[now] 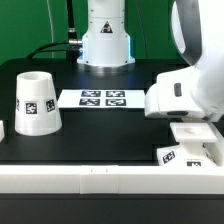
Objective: Assemble lamp
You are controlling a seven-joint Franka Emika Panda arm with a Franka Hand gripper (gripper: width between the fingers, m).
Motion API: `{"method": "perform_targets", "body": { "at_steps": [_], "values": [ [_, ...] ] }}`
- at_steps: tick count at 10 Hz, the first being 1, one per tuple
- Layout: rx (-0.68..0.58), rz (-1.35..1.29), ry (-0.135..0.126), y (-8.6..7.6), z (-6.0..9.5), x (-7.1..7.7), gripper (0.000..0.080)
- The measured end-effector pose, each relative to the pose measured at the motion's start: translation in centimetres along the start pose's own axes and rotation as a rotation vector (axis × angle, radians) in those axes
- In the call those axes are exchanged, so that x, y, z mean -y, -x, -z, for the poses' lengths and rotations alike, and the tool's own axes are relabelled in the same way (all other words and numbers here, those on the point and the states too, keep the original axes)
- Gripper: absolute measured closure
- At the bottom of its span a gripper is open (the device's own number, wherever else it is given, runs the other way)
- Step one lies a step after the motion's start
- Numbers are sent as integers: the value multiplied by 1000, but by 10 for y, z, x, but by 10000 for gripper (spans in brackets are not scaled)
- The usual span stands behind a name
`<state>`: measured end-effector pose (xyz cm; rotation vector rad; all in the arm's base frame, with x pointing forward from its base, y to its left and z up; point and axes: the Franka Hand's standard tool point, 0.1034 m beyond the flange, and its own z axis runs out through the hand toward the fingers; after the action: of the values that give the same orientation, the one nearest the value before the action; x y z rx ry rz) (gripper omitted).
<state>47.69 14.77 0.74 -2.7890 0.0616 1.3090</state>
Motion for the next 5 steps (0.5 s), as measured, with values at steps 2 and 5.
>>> {"method": "perform_targets", "body": {
  "at_steps": [2, 5],
  "values": [
    [-3, 1, 1, -1, 0, 0, 210],
    [-3, 4, 1, -1, 0, -1, 226]
  ]
}}
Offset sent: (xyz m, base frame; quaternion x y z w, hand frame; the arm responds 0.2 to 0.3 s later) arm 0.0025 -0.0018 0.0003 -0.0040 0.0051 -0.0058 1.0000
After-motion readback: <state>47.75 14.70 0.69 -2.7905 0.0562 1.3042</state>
